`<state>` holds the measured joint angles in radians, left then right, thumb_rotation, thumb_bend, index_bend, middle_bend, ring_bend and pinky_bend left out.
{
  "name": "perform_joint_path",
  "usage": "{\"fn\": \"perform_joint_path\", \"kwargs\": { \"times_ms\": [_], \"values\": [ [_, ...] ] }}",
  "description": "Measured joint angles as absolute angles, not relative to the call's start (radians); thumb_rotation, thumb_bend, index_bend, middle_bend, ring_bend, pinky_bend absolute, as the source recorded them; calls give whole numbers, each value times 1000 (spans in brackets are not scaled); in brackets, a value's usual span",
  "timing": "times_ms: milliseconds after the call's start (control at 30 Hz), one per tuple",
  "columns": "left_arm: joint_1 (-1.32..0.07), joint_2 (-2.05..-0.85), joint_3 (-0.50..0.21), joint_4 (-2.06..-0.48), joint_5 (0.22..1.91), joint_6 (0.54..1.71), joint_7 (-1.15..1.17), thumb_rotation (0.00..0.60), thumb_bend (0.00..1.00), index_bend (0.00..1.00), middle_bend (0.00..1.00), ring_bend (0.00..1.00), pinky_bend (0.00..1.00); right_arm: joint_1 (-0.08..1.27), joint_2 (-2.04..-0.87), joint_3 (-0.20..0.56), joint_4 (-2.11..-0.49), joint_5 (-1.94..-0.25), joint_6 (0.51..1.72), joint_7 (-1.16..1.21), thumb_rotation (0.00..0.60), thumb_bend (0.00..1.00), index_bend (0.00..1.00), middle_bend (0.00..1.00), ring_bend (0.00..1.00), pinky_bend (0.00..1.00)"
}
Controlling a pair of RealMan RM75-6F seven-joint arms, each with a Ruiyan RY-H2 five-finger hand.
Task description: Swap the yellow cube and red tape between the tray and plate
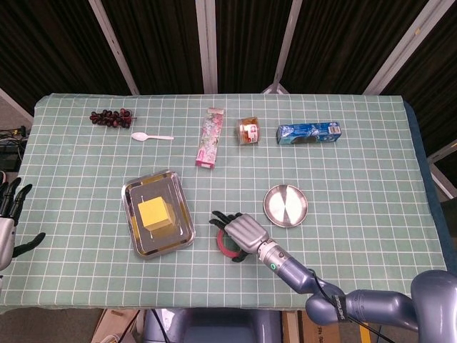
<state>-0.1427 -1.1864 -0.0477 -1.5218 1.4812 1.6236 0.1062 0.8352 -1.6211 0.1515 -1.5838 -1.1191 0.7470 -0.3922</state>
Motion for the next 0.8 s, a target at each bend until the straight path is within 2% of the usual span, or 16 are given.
{"fn": "perform_joint_path", "kwargs": {
  "times_ms": [133, 267, 533, 667, 800],
  "values": [
    [-142, -1190, -52, -1519, 1484, 1617, 103, 600, 51, 111, 0, 0, 0, 840, -1623, 146, -1576, -1126, 763, -399, 600, 296, 219, 150, 496, 469],
    [-139, -1191, -58, -1517, 1481, 1616, 104, 600, 51, 111, 0, 0, 0, 836, -1610, 154, -1585, -1141, 797, -395, 600, 302, 221, 153, 497, 473],
    [-131, -1190, -64, -1518, 1490, 1621, 108, 600, 51, 111, 0, 0, 0, 822, -1464, 202, -1644, -1133, 847, -379, 600, 302, 222, 153, 496, 473],
    [-129, -1192, -66, -1523, 1496, 1620, 117, 600, 50, 111, 0, 0, 0, 807, -1372, 209, -1640, -1097, 834, -346, 600, 303, 222, 154, 496, 472],
    [-126, -1196, -72, -1525, 1496, 1623, 129, 600, 51, 111, 0, 0, 0, 793, -1330, 200, -1601, -1079, 794, -277, 600, 302, 222, 153, 496, 472]
  ]
}}
